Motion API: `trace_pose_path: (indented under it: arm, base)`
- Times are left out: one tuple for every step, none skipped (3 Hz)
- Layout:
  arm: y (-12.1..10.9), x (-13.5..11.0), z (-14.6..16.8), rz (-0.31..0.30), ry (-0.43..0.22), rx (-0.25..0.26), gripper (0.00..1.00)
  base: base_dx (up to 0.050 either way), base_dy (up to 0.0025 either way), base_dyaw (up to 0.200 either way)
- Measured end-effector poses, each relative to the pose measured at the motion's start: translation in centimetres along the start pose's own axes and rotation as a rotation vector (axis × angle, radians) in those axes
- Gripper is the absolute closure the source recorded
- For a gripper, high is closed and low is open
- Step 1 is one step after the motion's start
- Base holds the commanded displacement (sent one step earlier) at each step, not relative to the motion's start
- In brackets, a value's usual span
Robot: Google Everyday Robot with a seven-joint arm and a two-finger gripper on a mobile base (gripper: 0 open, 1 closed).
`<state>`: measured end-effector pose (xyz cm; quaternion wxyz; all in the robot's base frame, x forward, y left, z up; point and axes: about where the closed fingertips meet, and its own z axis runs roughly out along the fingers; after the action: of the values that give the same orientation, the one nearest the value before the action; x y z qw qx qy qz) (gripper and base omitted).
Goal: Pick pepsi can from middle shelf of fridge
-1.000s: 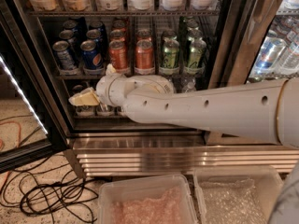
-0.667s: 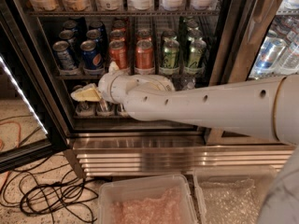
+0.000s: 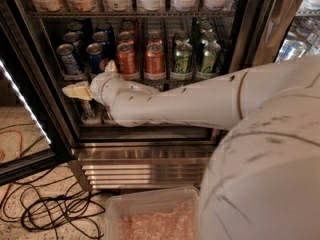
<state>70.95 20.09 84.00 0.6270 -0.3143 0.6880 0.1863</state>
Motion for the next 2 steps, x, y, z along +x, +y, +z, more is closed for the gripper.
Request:
trace_pose_path:
  arm:
    - [1.81, -0.18, 1.57, 0.086, -0.008, -0.001, 0.0]
    - [1.99, -0.05, 2.03, 0.107, -0.009, 0.037, 0.0]
  base:
    - [0.0, 0.0, 0.0]
    - [0.0, 0.0, 0.0]
